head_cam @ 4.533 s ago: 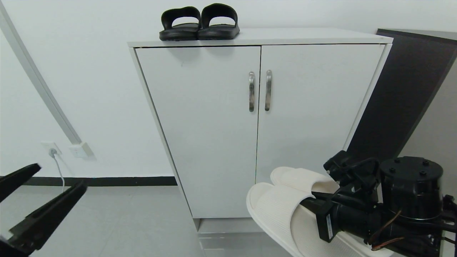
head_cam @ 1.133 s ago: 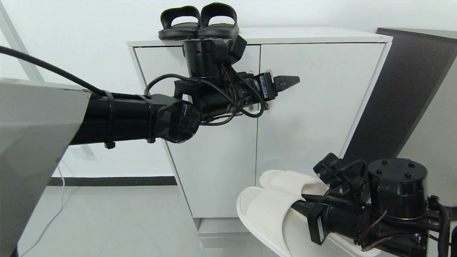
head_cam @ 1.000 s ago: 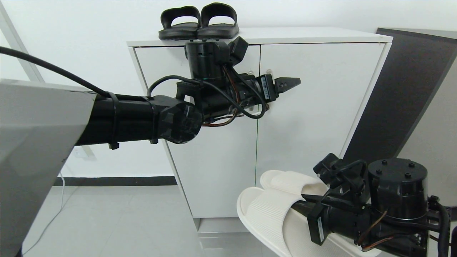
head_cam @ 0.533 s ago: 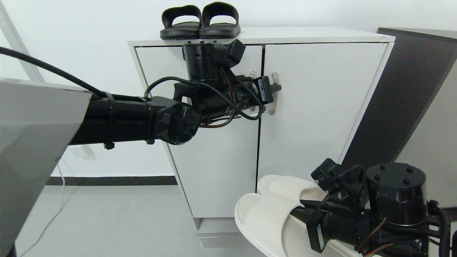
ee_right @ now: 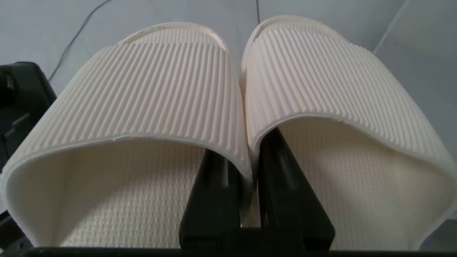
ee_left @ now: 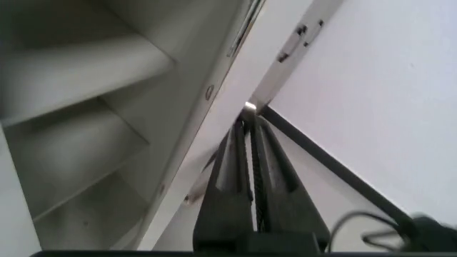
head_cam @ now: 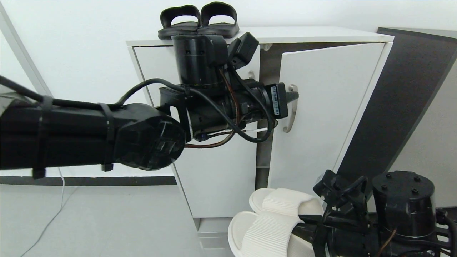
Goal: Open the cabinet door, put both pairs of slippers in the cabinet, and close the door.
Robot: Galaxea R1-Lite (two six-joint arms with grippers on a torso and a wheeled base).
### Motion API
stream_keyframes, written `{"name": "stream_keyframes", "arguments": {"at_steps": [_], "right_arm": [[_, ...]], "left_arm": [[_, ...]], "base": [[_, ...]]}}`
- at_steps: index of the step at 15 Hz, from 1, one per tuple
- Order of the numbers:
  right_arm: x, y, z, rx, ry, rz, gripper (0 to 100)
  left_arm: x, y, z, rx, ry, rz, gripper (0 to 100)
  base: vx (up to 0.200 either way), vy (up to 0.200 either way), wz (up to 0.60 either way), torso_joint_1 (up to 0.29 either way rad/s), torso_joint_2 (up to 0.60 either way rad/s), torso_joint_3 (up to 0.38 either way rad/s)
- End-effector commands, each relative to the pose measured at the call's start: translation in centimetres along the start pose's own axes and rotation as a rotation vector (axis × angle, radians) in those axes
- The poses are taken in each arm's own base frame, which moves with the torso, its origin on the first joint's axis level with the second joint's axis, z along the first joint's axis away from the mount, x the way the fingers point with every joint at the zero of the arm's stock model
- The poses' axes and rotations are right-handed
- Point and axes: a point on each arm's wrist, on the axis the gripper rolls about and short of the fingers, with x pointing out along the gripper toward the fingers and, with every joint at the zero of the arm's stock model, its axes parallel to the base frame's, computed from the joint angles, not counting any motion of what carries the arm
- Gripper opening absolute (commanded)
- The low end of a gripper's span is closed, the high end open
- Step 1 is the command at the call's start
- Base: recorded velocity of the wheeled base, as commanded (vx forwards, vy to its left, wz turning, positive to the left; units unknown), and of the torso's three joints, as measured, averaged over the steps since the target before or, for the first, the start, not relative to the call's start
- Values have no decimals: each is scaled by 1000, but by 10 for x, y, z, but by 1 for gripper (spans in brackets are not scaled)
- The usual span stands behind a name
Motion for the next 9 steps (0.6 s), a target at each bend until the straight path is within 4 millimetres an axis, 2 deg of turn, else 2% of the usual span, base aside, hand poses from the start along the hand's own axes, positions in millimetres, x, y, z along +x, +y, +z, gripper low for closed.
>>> {"name": "stream_keyframes", "arguments": {"at_steps": [1, 3, 6, 7, 9], "right_arm": [[-2, 2, 0, -4, -1, 6, 0], [-2, 5, -3, -7, 8, 17, 0], [-1, 9, -2, -15, 6, 32, 0], [-1, 10, -3, -17, 8, 38, 0], [-1, 11, -3, -18, 9, 41, 0]], "left_arm": [[-28, -14, 13, 19, -31, -3, 0], [-38, -14, 15, 27, -58, -3, 0], [-40, 2, 20, 18, -105, 20, 0], [-28, 17, 21, -13, -112, 35, 0], [-10, 32, 21, -80, -126, 46, 0]], "base": [[0, 0, 0, 0, 0, 0], [0, 0, 0, 0, 0, 0], [0, 0, 0, 0, 0, 0], [0, 0, 0, 0, 0, 0], [0, 0, 0, 0, 0, 0]]}}
